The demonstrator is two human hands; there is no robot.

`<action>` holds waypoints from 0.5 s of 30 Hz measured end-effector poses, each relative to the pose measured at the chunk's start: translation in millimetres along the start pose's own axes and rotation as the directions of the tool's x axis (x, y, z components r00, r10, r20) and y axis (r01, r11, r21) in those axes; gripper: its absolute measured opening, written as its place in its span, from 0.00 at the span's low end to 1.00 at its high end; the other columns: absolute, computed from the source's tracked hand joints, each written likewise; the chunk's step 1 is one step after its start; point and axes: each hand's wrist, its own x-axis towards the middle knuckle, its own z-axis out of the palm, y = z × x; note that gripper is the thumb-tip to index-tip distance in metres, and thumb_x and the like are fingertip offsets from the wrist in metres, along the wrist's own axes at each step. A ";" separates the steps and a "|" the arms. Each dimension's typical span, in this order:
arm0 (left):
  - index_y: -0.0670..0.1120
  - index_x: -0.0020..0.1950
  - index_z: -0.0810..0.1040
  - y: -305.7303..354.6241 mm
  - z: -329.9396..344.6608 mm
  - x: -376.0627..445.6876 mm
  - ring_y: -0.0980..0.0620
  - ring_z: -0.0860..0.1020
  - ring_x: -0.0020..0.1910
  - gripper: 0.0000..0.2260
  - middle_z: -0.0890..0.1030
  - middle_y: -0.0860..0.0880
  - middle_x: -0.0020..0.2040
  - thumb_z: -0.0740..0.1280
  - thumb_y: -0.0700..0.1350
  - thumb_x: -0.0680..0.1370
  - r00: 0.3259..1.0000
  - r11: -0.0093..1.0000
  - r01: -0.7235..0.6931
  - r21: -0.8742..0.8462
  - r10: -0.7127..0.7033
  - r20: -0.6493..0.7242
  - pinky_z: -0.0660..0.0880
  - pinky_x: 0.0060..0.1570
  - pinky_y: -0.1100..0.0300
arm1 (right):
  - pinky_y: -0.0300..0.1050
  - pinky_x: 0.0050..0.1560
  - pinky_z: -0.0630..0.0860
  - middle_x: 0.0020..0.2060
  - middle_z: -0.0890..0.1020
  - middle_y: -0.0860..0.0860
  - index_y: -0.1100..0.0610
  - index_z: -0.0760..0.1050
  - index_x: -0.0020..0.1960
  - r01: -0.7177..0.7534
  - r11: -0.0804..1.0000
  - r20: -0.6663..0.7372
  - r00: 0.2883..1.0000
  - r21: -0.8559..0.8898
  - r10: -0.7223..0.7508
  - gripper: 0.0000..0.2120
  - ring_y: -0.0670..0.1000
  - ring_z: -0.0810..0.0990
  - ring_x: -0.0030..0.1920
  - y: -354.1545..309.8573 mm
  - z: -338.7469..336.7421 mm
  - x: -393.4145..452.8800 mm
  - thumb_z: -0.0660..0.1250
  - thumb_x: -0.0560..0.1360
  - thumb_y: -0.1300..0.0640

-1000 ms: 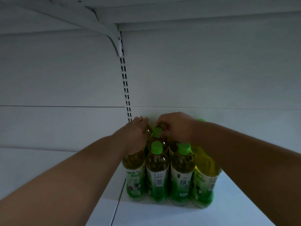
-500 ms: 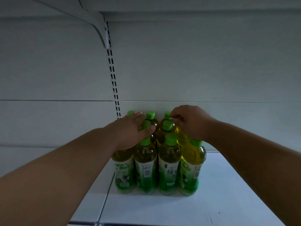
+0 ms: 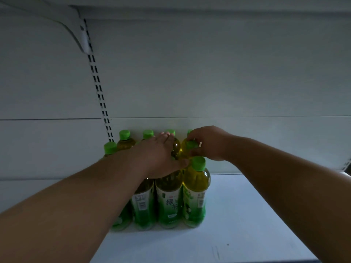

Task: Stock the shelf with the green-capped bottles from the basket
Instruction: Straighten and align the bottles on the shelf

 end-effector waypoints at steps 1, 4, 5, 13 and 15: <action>0.47 0.82 0.40 -0.4 0.4 0.1 0.51 0.44 0.80 0.44 0.43 0.48 0.82 0.51 0.72 0.76 1.000 1.000 0.003 0.008 -0.003 0.005 0.47 0.76 0.53 | 0.47 0.54 0.74 0.54 0.79 0.50 0.51 0.77 0.63 0.004 1.000 0.003 1.000 -0.004 -0.004 0.19 0.53 0.76 0.54 0.7 0.7 0.9 0.71 0.75 0.45; 0.47 0.81 0.38 1.2 -1.0 0.4 0.51 0.43 0.80 0.46 0.40 0.49 0.82 0.52 0.73 0.76 0.999 1.000 0.008 0.016 -0.008 0.039 0.46 0.76 0.53 | 0.44 0.45 0.69 0.42 0.75 0.47 0.53 0.77 0.53 0.046 0.998 0.001 0.999 -0.047 -0.046 0.14 0.52 0.74 0.48 0.9 -0.7 2.8 0.71 0.75 0.45; 0.47 0.81 0.37 1.5 -1.2 0.9 0.51 0.42 0.80 0.46 0.40 0.49 0.82 0.51 0.73 0.76 0.999 1.000 0.007 0.015 -0.008 0.043 0.46 0.76 0.53 | 0.43 0.45 0.67 0.40 0.73 0.47 0.53 0.77 0.51 0.061 0.996 0.000 0.998 -0.066 -0.061 0.12 0.52 0.73 0.47 0.2 -1.8 2.9 0.71 0.75 0.46; 0.46 0.81 0.36 0.1 1.0 3.4 0.51 0.40 0.80 0.44 0.38 0.49 0.81 0.53 0.71 0.78 0.999 1.000 -0.005 0.022 0.004 0.047 0.44 0.76 0.53 | 0.42 0.45 0.66 0.44 0.73 0.48 0.54 0.77 0.51 0.075 0.992 -0.044 0.996 -0.105 -0.080 0.10 0.51 0.73 0.48 2.0 -12.8 2.2 0.70 0.75 0.48; 0.46 0.81 0.36 0.1 1.0 3.2 0.51 0.40 0.80 0.44 0.38 0.49 0.81 0.52 0.71 0.77 0.999 1.000 -0.006 0.026 0.005 0.043 0.44 0.76 0.53 | 0.43 0.46 0.66 0.45 0.73 0.48 0.55 0.78 0.54 0.077 0.991 -0.039 0.996 -0.113 -0.082 0.12 0.51 0.73 0.48 1.7 -12.6 0.8 0.70 0.76 0.48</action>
